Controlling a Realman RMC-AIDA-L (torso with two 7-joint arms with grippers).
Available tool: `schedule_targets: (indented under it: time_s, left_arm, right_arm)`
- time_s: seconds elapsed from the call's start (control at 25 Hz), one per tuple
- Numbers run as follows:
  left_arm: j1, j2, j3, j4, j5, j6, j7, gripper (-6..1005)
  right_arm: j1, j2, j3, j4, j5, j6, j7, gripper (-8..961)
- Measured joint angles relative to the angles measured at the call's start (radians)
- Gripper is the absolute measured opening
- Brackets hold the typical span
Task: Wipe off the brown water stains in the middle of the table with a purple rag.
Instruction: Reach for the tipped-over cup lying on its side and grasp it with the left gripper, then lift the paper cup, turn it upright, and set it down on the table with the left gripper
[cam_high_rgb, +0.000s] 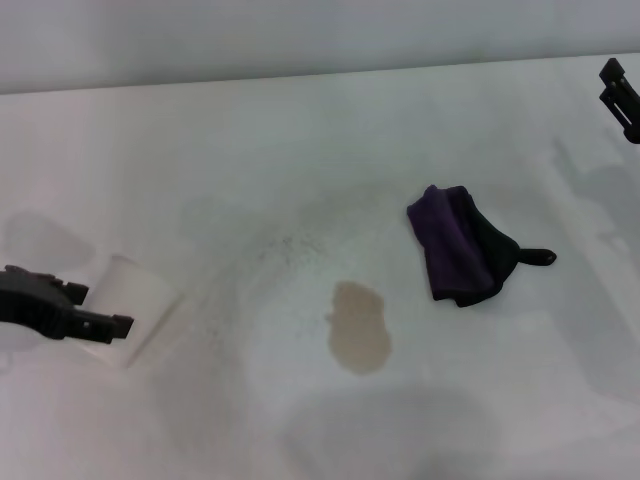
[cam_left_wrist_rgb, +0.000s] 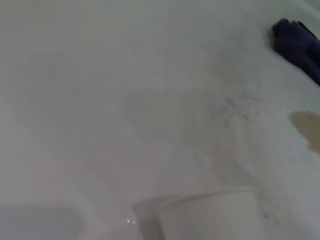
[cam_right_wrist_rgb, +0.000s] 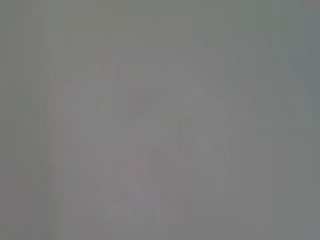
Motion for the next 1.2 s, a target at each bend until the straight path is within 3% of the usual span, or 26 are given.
schedule_targets:
  time_s: [0.52, 1.2]
  left_arm:
    - [-0.016, -0.023, 0.001, -0.104, 0.005, -0.159, -0.001, 889]
    - [-0.088, -0.017, 0.005, -0.182, 0.01, -0.222, 0.081, 887]
  right_arm:
    - [-0.019, -0.001, 0.001, 0.0, 0.002, 0.004, 0.0, 829]
    - [-0.022, -0.001, 0.001, 0.0, 0.011, 0.0, 0.0, 829]
